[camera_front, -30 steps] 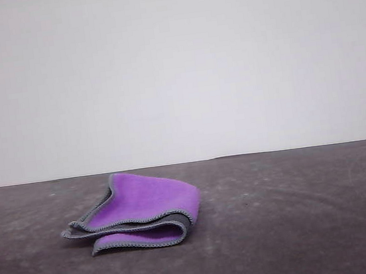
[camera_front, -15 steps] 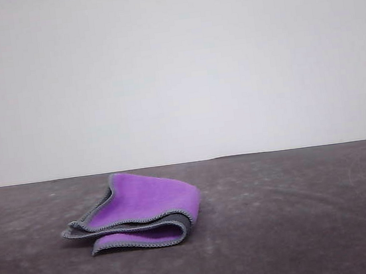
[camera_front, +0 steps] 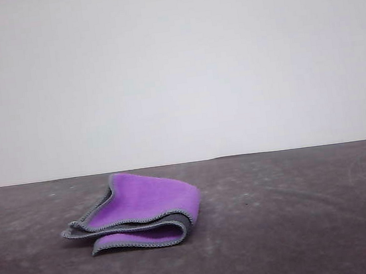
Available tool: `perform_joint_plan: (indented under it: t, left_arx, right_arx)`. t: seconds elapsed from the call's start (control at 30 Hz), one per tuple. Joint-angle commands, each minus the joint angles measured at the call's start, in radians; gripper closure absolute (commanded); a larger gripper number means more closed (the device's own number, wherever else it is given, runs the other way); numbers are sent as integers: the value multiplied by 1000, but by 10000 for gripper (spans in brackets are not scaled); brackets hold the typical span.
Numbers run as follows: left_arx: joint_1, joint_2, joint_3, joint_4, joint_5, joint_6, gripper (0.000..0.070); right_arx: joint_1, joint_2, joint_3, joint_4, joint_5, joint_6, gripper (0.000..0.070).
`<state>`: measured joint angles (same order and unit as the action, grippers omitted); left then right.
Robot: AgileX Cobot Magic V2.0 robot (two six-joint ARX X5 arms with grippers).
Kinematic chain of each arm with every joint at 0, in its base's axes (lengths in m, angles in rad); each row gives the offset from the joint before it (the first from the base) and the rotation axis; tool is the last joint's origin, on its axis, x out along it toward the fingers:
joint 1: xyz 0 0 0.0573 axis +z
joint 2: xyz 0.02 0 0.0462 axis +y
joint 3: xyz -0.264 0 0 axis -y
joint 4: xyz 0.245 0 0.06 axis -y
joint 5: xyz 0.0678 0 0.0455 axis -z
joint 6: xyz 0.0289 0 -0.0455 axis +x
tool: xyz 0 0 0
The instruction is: Fold clothes
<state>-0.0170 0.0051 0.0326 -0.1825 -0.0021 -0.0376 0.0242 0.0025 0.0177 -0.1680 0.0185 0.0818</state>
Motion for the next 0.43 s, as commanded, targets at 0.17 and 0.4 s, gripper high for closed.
perform_joint_plan:
  t: [0.17, 0.4]
  left_arx:
    - [3, -2, -20, -5, -2, 10, 700]
    - [3, -2, -20, -5, -2, 10, 700]
  right_arx:
    - [-2, 1, -5, 11, 1, -1, 676]
    - [-2, 1, -5, 11, 1, -1, 676]
